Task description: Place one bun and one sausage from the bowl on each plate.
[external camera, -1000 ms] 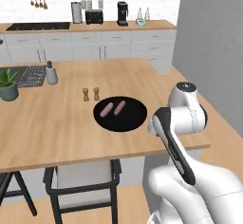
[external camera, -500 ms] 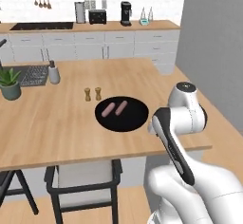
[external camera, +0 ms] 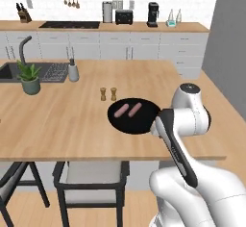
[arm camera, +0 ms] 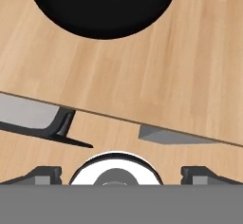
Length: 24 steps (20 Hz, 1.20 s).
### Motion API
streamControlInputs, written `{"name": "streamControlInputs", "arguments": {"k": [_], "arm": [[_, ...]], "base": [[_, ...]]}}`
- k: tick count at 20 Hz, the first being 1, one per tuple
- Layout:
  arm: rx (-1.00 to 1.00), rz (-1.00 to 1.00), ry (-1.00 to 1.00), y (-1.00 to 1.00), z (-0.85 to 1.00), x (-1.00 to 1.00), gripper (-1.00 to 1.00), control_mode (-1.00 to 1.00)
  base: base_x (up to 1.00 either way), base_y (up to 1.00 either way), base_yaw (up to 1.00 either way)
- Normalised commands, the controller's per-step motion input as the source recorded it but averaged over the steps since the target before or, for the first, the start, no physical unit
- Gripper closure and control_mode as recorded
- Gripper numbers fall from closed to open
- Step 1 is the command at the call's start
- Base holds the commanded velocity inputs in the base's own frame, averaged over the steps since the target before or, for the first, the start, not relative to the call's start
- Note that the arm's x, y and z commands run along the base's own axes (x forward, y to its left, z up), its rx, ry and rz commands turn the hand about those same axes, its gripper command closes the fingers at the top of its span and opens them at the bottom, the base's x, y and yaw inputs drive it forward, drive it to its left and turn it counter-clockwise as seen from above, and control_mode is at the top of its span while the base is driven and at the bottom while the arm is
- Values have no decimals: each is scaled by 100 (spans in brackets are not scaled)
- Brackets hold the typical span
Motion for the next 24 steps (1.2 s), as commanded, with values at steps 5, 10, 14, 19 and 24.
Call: {"name": "streamControlInputs", "arguments": {"k": [5,10,14,19,24], "arm": [[0,0,0,0,0,0,-100,100],[0,0,0,0,0,3,-100,-100],[-3,1,0,0,3,23,-100,-100],[2,-30,1,0,64,96,-100,-100],[22,-27,3,0,34,100,-100,-100]], "base": [[56,18,14],[21,2,15],[0,0,0],[0,0,0],[0,0,0]]}}
